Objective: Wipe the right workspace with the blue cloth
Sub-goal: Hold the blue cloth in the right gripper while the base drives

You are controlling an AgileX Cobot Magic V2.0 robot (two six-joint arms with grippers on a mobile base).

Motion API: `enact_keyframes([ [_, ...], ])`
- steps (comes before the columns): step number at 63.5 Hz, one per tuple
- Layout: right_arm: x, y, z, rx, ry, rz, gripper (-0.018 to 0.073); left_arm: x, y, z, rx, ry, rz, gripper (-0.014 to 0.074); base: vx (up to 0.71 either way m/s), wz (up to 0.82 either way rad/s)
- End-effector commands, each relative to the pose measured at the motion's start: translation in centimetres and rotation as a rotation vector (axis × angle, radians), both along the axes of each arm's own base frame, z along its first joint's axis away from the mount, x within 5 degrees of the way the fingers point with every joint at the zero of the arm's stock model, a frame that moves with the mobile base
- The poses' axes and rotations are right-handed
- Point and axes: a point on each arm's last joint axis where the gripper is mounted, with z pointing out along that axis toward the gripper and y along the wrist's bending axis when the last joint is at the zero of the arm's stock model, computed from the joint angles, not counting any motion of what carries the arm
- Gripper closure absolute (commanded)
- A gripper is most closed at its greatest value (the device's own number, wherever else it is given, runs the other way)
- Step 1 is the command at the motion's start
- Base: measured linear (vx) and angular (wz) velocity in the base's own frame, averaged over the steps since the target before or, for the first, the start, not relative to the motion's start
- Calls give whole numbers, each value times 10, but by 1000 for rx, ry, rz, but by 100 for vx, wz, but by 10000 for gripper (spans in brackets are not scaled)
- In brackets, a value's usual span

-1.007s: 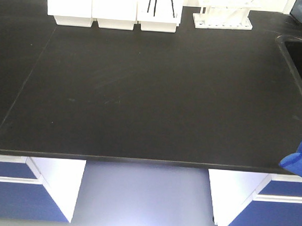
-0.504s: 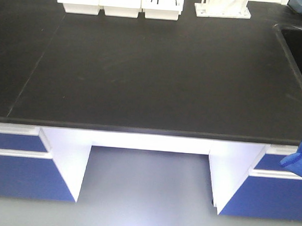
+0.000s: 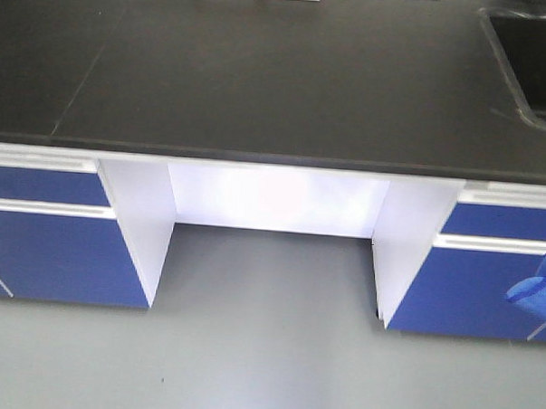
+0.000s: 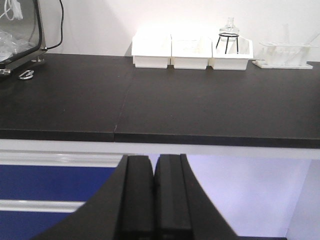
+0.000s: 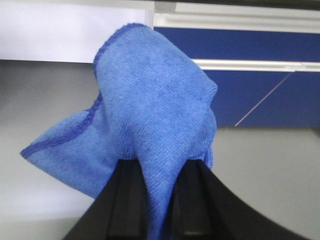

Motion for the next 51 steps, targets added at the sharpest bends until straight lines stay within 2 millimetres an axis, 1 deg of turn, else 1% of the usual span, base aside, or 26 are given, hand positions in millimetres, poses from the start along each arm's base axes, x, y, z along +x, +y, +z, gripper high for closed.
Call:
enact_keyframes([
  [1, 5, 0, 13, -19, -82, 14, 564, 0, -1, -2, -9, -65, -16, 602, -29, -3],
  [36, 5, 0, 13, -19, -82, 14, 564, 0, -1, -2, -9, -65, -16, 602, -30, -2],
  [51, 5, 0, 13, -19, -81, 14, 564, 0, -1, -2, -9, -65, -16, 602, -32, -22],
])
